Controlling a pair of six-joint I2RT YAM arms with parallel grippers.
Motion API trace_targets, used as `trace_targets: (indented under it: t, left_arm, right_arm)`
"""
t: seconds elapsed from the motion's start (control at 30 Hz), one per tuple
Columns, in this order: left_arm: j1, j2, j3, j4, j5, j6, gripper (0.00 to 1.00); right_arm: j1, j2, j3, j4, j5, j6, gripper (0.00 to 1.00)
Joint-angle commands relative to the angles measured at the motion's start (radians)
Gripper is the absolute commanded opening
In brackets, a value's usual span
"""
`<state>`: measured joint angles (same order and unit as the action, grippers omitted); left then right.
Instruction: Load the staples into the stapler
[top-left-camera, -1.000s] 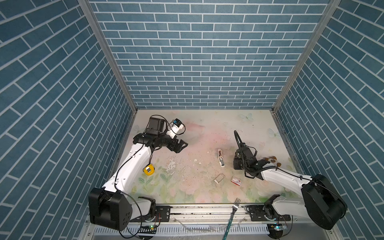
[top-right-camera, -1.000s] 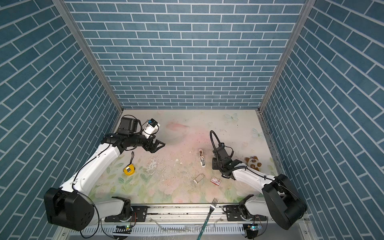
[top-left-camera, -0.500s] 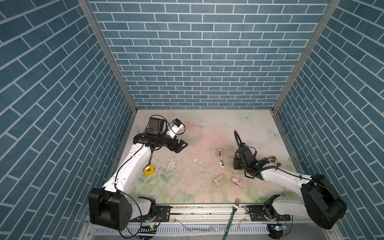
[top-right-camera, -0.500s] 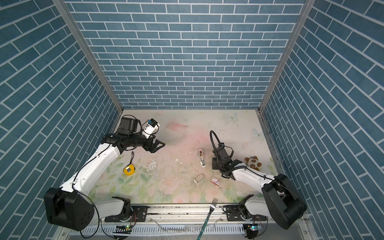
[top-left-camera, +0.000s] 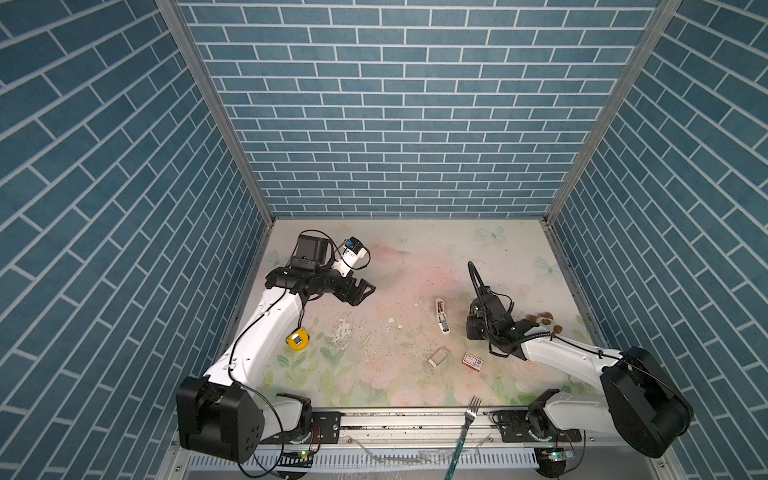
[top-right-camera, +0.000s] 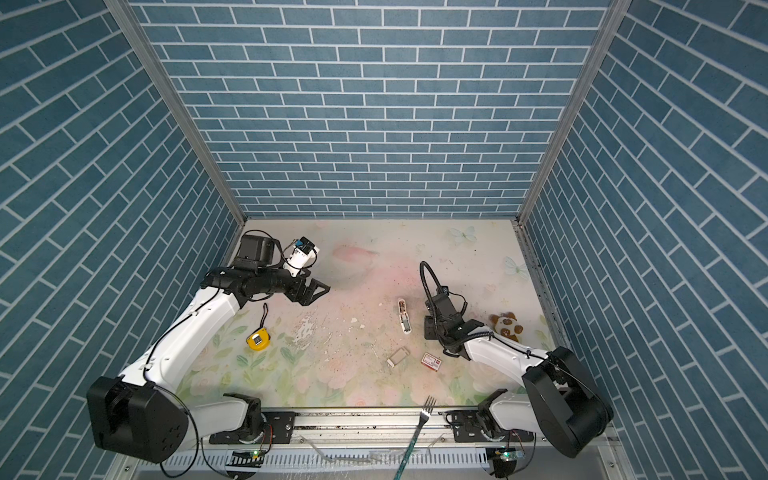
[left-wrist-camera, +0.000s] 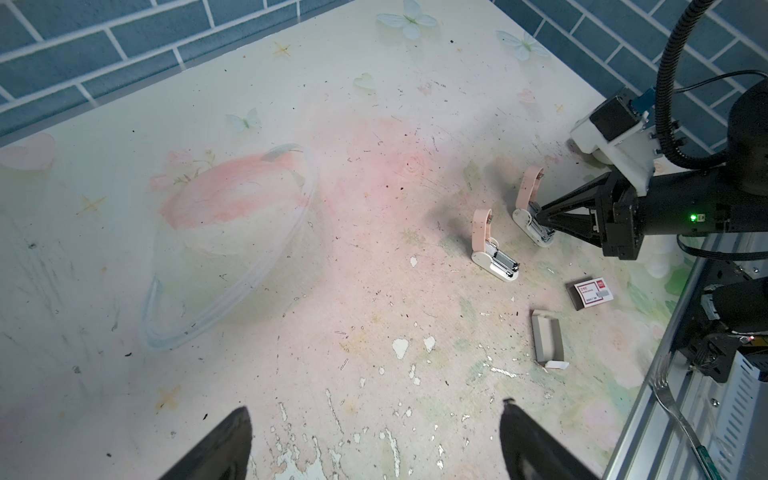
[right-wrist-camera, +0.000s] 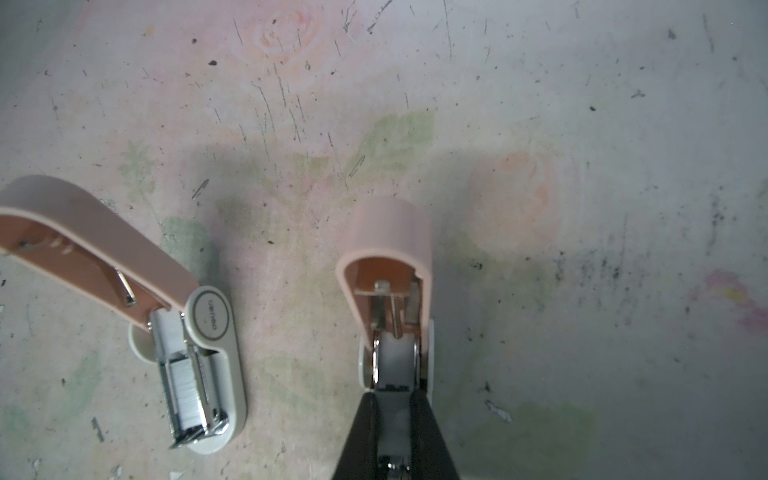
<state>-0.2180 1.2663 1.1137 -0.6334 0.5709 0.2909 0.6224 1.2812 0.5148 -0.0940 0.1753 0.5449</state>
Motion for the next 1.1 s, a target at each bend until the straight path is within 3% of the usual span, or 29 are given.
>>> trace_targets:
  t: [0.0,1.07]
  left_arm:
    - [0.009,-0.019,-0.018,0.004,0.015,-0.006,0.94]
    - [0.013,-0.02,-0.025,0.013,0.018,-0.011,0.94]
  right_arm:
    - [-0.001,0.0,-0.021,-0.012,-0.011,0.019,0.09]
    - [-0.001,-0.034,-0.028,-0.052,-0.027,0.017,0.1]
